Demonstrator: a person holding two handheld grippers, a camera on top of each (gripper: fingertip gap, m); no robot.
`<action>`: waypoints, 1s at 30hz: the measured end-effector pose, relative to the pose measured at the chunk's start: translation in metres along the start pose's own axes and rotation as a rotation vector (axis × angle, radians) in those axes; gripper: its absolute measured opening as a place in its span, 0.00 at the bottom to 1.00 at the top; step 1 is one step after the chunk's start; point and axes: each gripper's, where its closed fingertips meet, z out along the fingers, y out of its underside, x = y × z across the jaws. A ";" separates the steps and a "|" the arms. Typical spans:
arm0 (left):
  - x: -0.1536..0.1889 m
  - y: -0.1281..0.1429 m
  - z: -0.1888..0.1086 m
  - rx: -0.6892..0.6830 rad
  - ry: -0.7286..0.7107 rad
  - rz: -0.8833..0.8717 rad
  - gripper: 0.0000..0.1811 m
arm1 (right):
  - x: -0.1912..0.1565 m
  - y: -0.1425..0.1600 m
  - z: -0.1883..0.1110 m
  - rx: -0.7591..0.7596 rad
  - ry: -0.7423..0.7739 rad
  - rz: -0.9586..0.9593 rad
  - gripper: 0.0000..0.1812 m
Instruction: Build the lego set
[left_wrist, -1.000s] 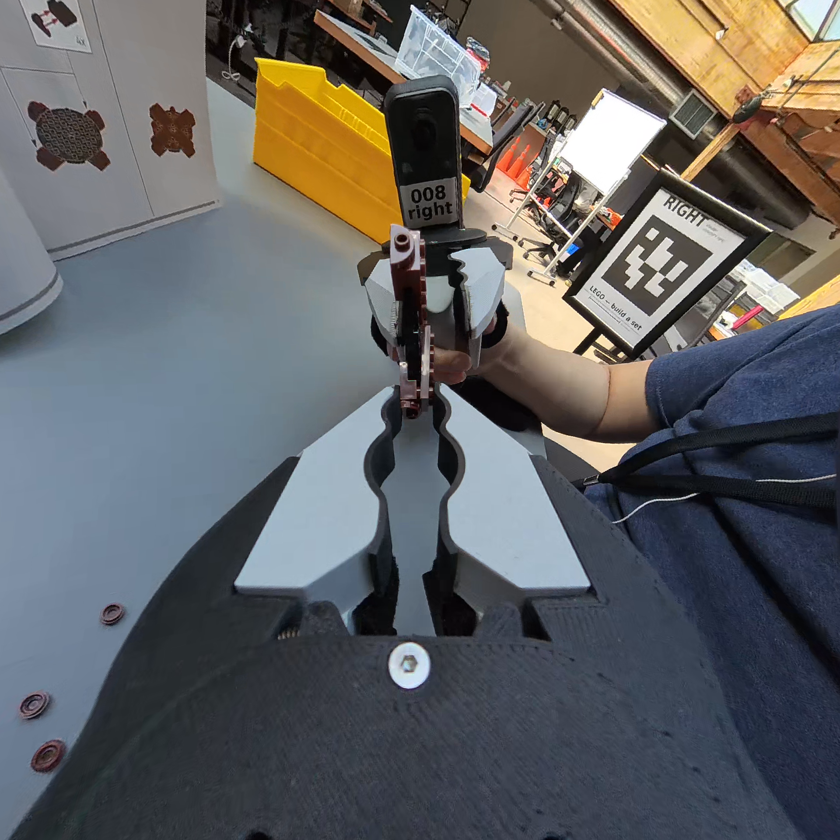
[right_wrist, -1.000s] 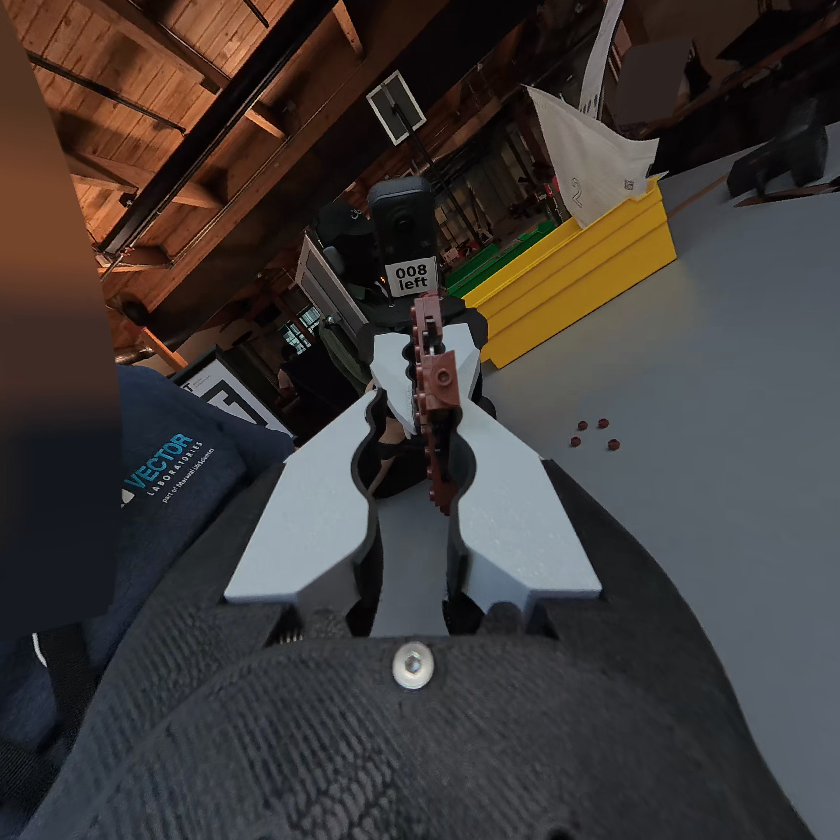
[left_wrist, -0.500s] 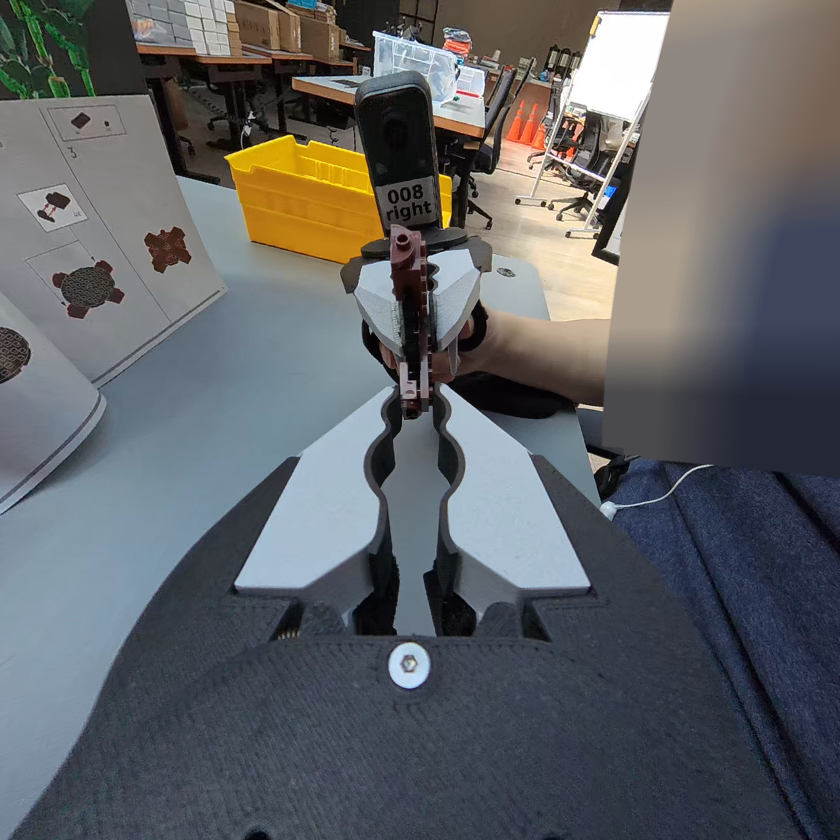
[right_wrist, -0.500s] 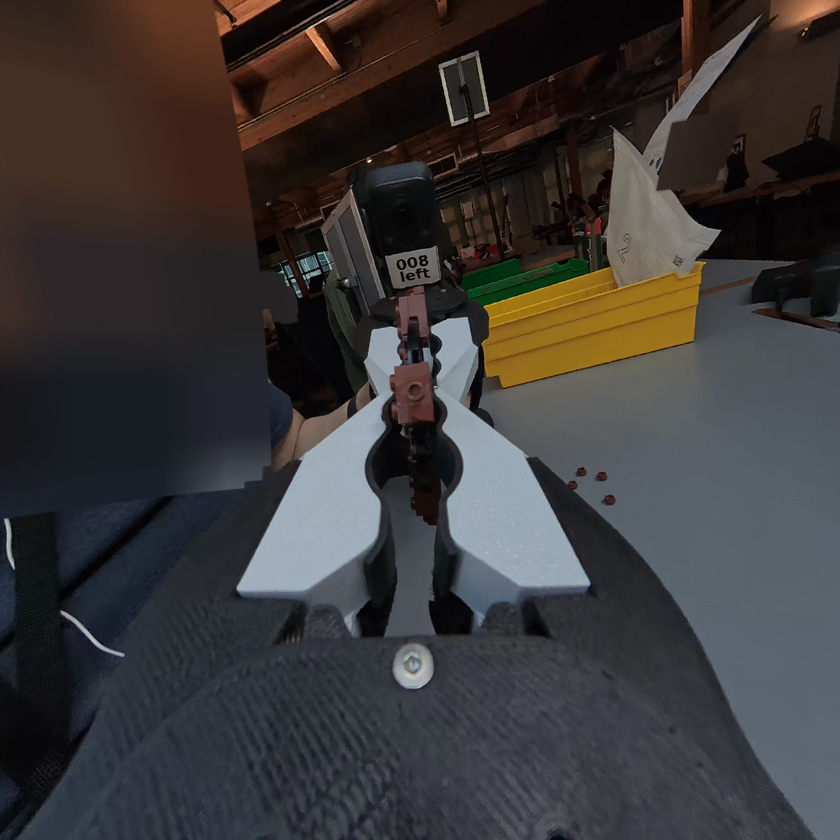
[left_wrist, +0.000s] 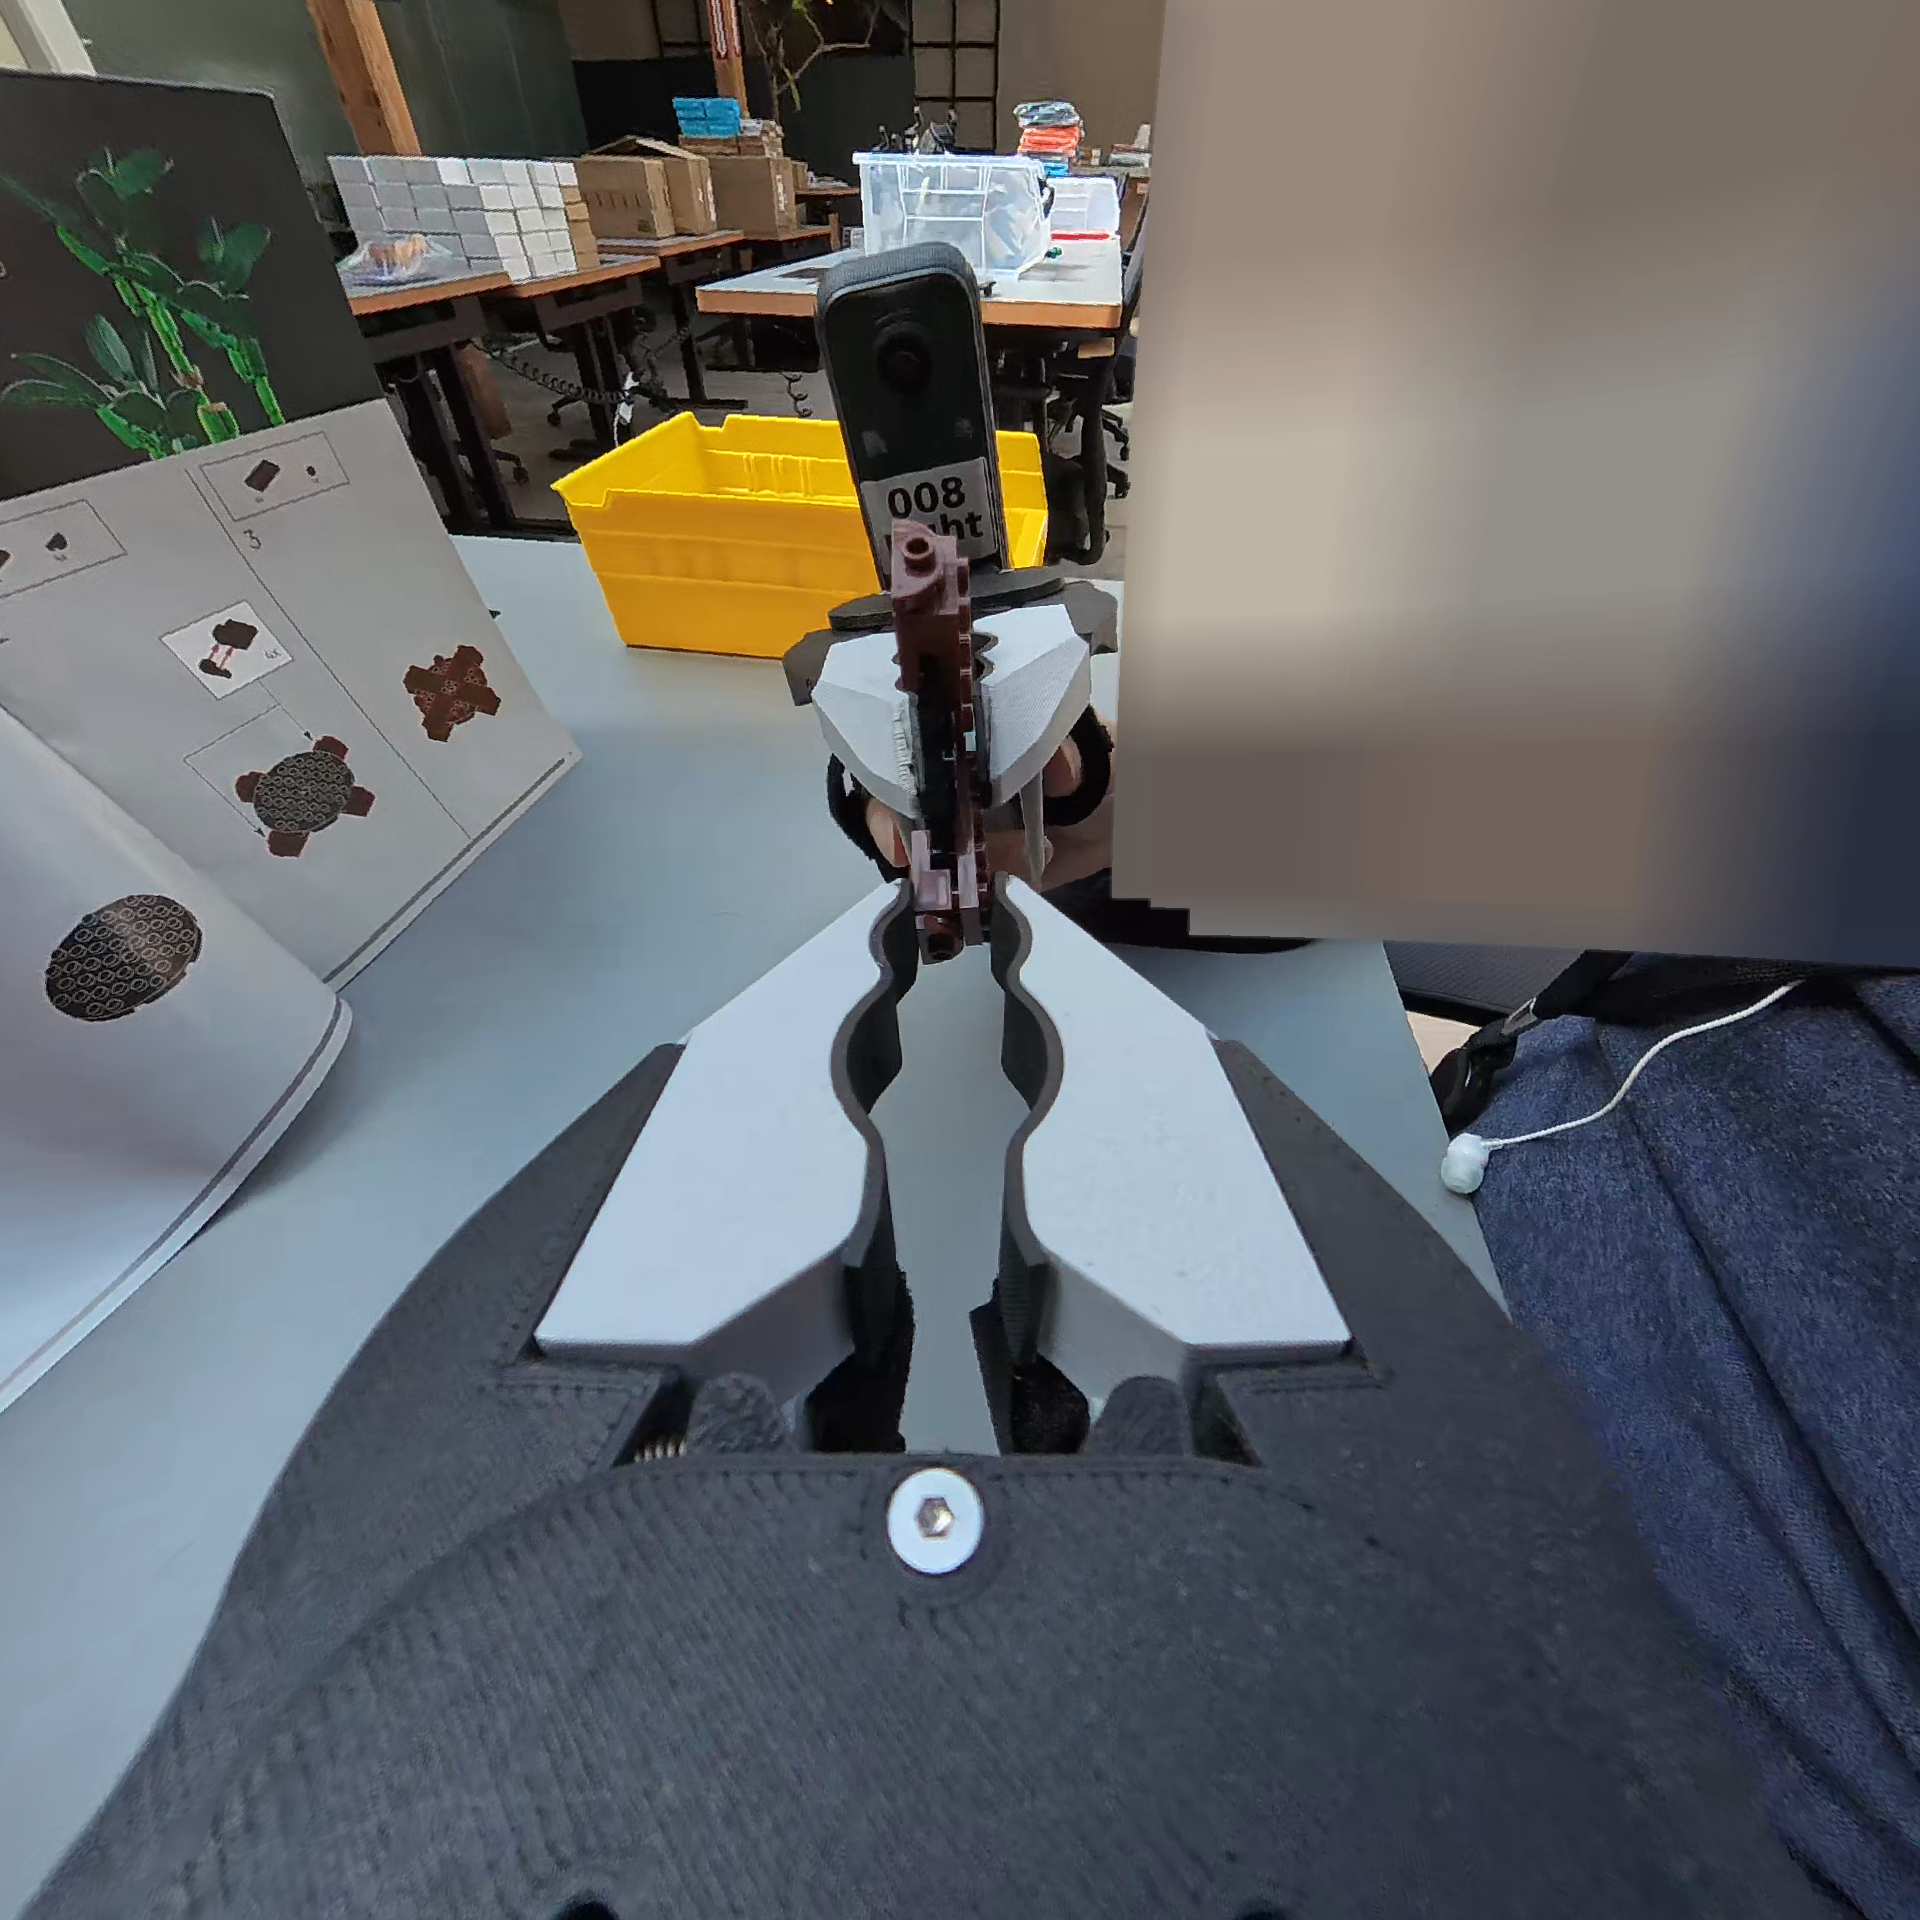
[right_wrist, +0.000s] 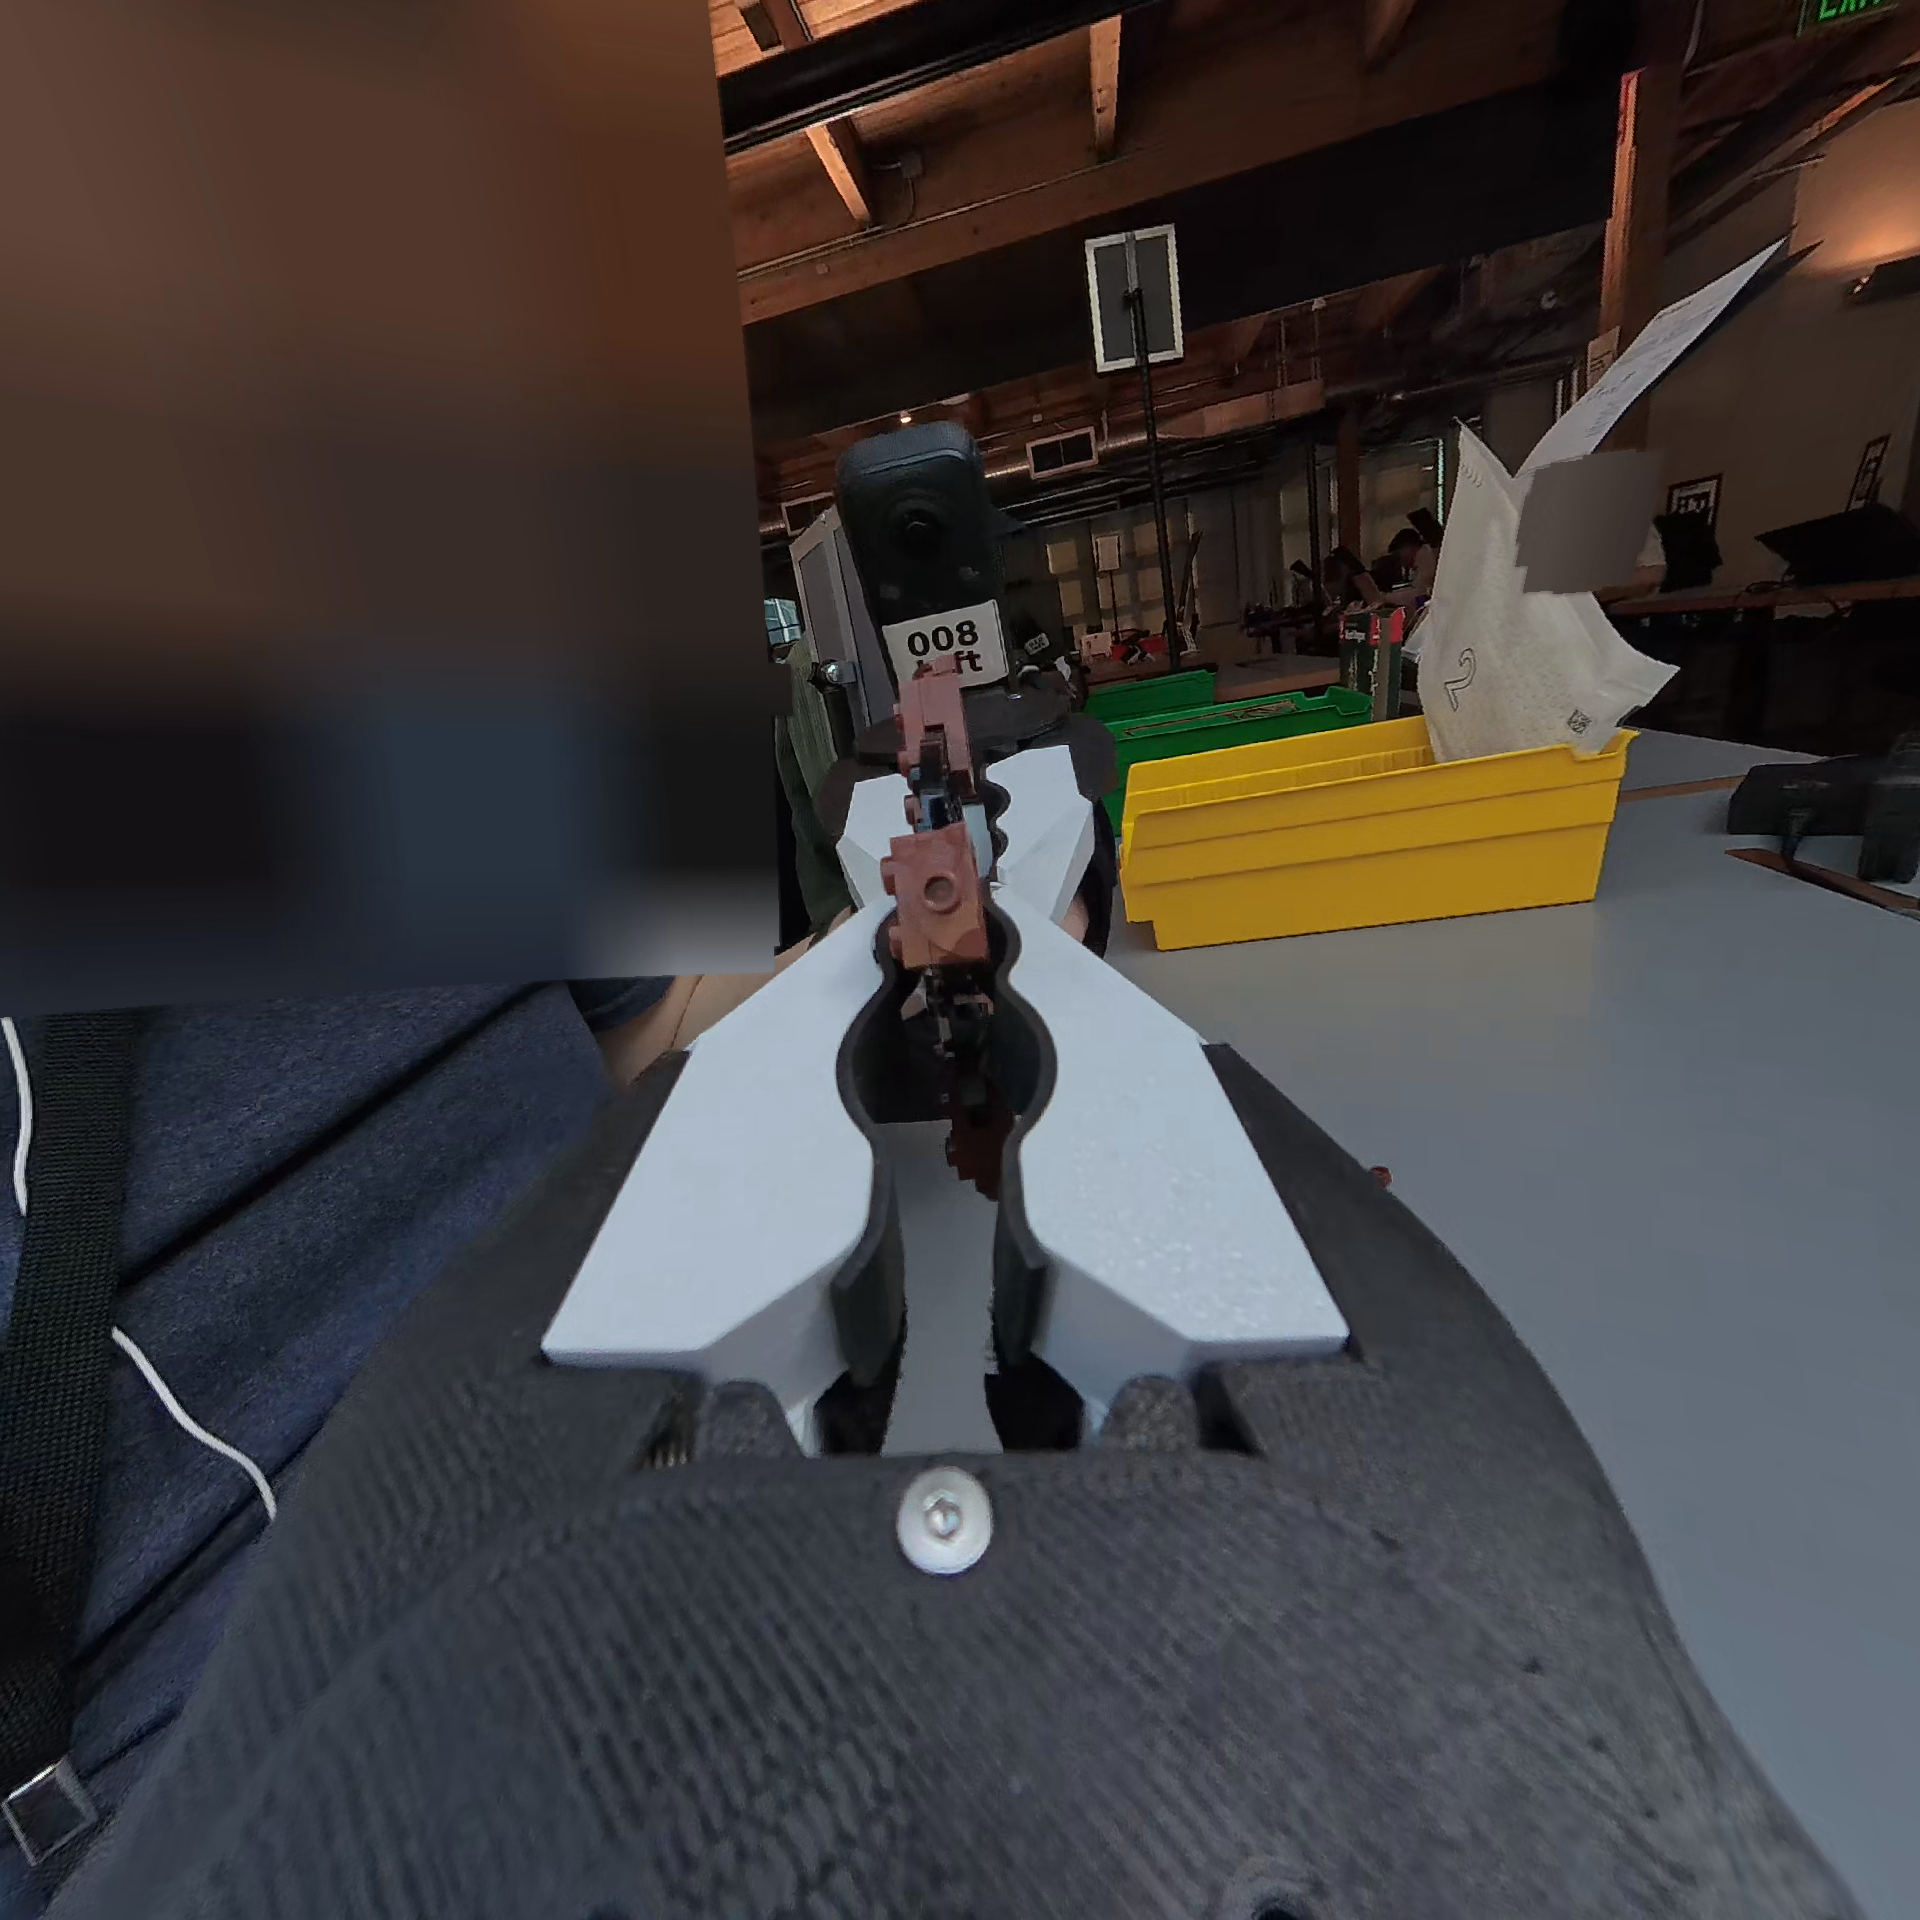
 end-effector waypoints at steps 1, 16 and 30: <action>0.000 -0.001 0.000 -0.003 -0.011 0.017 0.06 | -0.001 -0.001 0.000 0.012 -0.014 0.017 0.05; 0.000 0.000 0.003 0.028 0.005 -0.028 0.07 | 0.002 0.001 -0.003 -0.027 0.025 0.001 0.04; 0.002 -0.006 -0.003 0.049 0.045 -0.087 0.06 | -0.004 -0.003 0.001 0.015 -0.010 -0.004 0.07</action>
